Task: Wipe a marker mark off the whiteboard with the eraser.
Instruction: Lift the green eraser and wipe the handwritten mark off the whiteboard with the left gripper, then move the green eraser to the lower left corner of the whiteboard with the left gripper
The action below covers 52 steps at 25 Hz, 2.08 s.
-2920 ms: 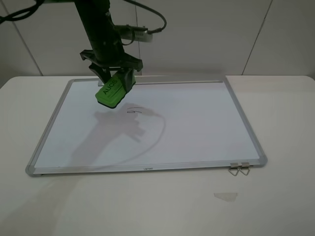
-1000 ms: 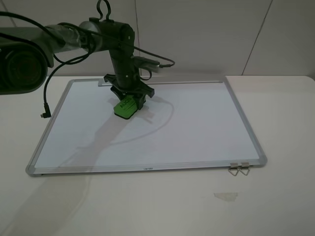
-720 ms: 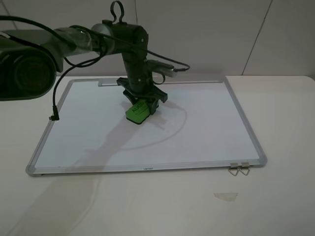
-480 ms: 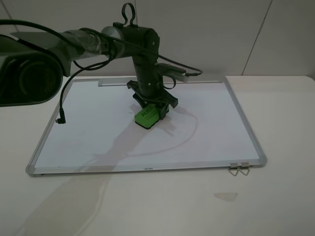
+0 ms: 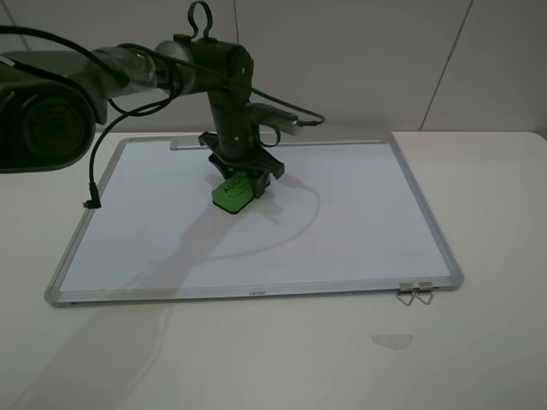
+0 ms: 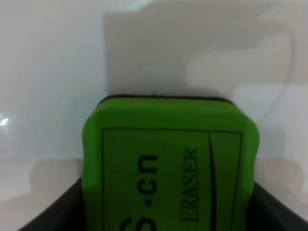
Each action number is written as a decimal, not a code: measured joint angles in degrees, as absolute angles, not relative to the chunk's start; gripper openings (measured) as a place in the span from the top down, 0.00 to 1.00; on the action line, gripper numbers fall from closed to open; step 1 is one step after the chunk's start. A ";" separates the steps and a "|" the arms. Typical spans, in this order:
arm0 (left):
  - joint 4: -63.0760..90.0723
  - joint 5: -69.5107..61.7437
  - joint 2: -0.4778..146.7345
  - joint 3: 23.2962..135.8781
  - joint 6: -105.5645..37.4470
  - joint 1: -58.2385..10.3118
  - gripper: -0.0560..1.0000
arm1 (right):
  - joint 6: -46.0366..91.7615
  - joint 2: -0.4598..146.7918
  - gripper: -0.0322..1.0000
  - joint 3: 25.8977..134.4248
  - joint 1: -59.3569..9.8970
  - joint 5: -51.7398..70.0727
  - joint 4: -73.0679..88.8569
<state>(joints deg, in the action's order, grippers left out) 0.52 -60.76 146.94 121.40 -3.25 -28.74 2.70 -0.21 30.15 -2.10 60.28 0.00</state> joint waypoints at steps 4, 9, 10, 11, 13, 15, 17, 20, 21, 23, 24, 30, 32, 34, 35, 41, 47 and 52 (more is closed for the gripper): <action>0.58 -61.17 146.94 121.40 -3.42 -26.53 0.39 | 2.70 -0.21 0.18 30.15 -2.10 60.28 0.00; 0.90 -61.34 146.94 121.40 -4.24 -26.07 0.39 | 2.70 -0.21 0.18 30.15 -2.10 60.28 0.00; 1.06 -61.34 146.94 121.40 -4.81 -26.39 0.39 | 2.70 -0.21 0.18 30.15 -2.10 60.28 0.00; 1.14 -61.34 146.94 121.40 -5.45 -26.63 0.39 | 2.70 -0.21 0.18 30.15 -2.10 60.28 0.00; 1.33 -61.34 146.94 121.40 -7.08 -27.36 0.39 | 2.70 -0.21 0.18 30.15 -2.10 60.28 0.00; 1.77 -61.34 146.94 121.40 -8.24 -29.21 0.39 | 2.70 -0.21 0.18 30.15 -2.10 60.28 0.00; 2.58 -61.34 146.94 121.40 -8.99 -31.67 0.39 | 2.70 -0.21 0.18 30.15 -2.10 60.28 0.00; 3.89 -61.34 146.94 121.40 -9.58 -35.00 0.39 | 2.70 -0.21 0.18 30.15 -2.10 60.28 0.00; 4.22 -61.27 146.94 121.40 -9.58 -35.76 0.39 | 2.70 -0.21 0.18 30.15 -2.10 60.28 0.00; 4.51 -61.09 146.94 121.40 -9.58 -36.50 0.39 | 2.70 -0.21 0.18 30.15 -2.10 60.28 0.00; 4.51 -61.11 146.94 121.40 -9.58 -36.51 0.39 | 2.70 -0.21 0.18 30.15 -2.10 60.28 0.00; 4.96 -60.30 146.94 121.40 -7.98 -34.81 0.39 | 2.70 -0.21 0.18 30.15 -2.10 60.28 0.00; 3.99 -59.83 146.94 121.40 -7.50 -33.04 0.39 | 2.70 -0.21 0.18 30.15 -2.10 60.28 0.00; 3.02 -59.67 146.94 121.40 -7.05 -30.90 0.39 | 2.70 -0.21 0.18 30.15 -2.10 60.28 0.00; 2.52 -59.67 146.94 121.40 -6.79 -29.65 0.39 | 2.70 -0.21 0.18 30.15 -2.10 60.28 0.00; 1.69 -59.97 146.94 121.40 -5.31 -24.45 0.39 | 2.70 -0.21 0.18 30.15 -2.10 60.28 0.00; 1.14 -61.17 146.58 121.40 -4.74 -23.39 0.39 | 2.70 -0.21 0.18 30.15 -2.10 60.28 0.00; 1.13 -66.41 144.10 120.16 -0.63 -22.58 0.39 | 2.70 -0.21 0.18 30.15 -2.10 60.28 0.00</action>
<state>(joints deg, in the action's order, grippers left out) 1.13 -66.41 144.10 120.16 -0.63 -22.58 2.70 -0.21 30.15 -2.10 60.28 0.00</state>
